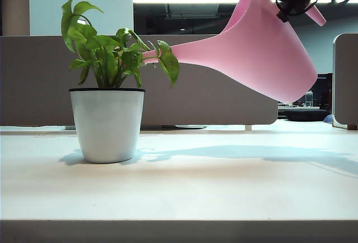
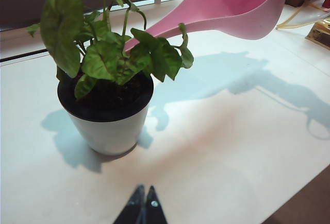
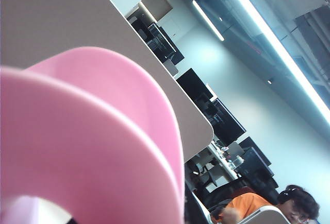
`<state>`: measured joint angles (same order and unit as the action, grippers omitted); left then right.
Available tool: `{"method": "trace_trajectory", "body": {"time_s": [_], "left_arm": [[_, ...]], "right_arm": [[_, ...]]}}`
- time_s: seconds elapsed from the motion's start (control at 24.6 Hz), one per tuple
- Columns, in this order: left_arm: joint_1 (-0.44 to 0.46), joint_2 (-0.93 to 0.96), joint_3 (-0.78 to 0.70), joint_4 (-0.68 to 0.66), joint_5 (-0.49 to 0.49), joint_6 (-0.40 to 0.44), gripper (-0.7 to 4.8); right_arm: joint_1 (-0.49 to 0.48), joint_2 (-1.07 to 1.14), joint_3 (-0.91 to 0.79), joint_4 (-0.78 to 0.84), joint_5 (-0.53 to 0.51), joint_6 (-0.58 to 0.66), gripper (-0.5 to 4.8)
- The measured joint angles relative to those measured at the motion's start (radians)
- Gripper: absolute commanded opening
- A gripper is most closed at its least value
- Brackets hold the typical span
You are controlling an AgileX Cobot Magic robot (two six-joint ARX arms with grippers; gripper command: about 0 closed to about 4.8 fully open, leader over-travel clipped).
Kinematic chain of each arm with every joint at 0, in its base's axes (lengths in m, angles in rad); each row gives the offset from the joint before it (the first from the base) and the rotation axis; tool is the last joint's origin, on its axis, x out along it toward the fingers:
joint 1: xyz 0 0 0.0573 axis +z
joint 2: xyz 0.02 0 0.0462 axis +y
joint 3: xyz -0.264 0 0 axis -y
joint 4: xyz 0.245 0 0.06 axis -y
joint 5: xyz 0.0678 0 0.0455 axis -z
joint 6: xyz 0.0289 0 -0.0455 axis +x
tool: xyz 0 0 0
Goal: Pick up the watering can from the table, water the potted plant, and put the can back.
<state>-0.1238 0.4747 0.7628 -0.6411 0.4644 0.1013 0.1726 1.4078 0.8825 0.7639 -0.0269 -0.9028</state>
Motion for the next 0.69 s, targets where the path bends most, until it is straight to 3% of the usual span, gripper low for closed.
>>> {"method": "trace_trajectory", "body": {"time_s": [0.69], "left_arm": [[0.0, 0.0, 0.0, 0.0, 0.0, 0.0, -0.05]], "right_arm": [[0.006, -0.011, 0.041, -0.03, -0.001, -0.072, 1.03]]}}
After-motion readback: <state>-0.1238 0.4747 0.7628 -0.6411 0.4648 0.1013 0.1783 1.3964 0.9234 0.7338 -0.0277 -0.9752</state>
